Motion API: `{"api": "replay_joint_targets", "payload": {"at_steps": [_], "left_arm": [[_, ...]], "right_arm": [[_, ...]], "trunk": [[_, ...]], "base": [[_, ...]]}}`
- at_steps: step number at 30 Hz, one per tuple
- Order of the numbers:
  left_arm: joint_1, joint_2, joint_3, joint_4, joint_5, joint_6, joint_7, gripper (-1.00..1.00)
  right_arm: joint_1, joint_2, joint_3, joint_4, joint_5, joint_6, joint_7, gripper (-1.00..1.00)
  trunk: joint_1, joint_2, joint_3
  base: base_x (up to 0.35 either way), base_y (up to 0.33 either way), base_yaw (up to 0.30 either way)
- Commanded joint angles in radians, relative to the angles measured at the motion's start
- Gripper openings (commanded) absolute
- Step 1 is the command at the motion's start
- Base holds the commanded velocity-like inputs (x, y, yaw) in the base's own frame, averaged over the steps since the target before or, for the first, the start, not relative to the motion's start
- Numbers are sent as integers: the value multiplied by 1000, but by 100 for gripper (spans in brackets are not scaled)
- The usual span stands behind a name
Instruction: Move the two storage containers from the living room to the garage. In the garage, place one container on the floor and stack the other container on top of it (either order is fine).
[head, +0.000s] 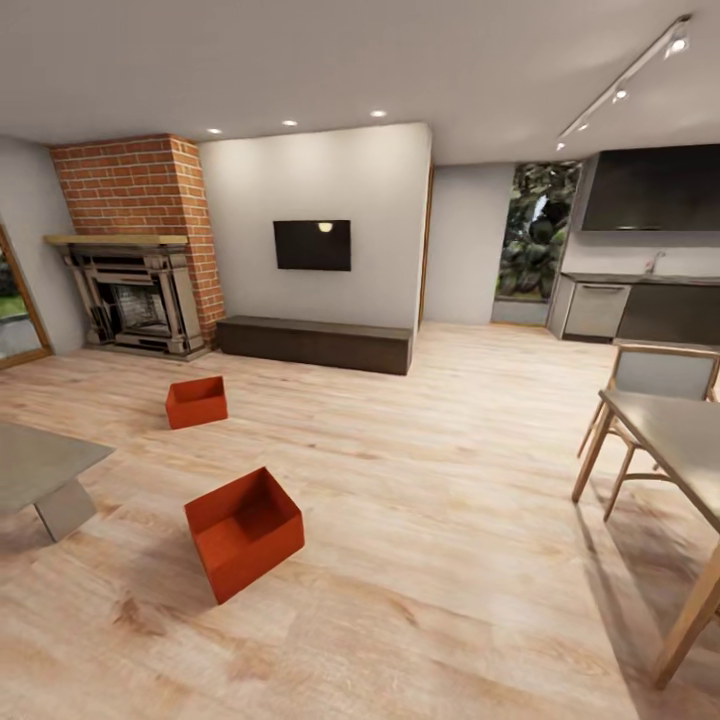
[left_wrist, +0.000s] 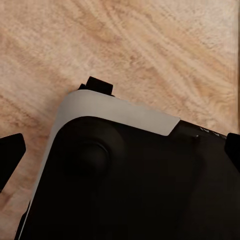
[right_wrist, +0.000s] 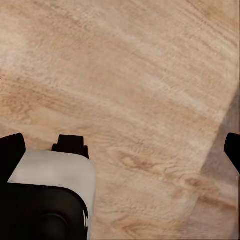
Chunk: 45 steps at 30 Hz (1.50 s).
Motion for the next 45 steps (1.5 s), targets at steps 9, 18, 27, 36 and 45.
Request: {"api": "replay_joint_targets", "payload": {"at_steps": [9, 18, 27, 36, 45], "left_arm": [[0, 0, 2, -2, 5, 7, 2, 100], [0, 0, 2, -2, 5, 7, 30, 100], [0, 0, 2, -2, 5, 8, 30, 100], [0, 0, 2, -2, 3, 4, 30, 100], [0, 0, 2, -2, 4, 5, 30, 100]], "right_arm": [[-1, 0, 8, 3, -9, -5, 0, 100], [-1, 0, 8, 3, -9, -4, 0, 100], [-1, 0, 8, 3, -9, -4, 0, 100], [-1, 0, 8, 3, -9, -4, 0, 100], [-1, -3, 10, 3, -3, -6, 0, 100]], "trunk": [[1, 0, -1], [1, 0, -1], [1, 0, -1], [1, 0, -1], [1, 0, -1]], "base": [[326, -77, 269], [326, -76, 270], [326, -76, 270], [307, -144, 270], [293, -202, 94]]}}
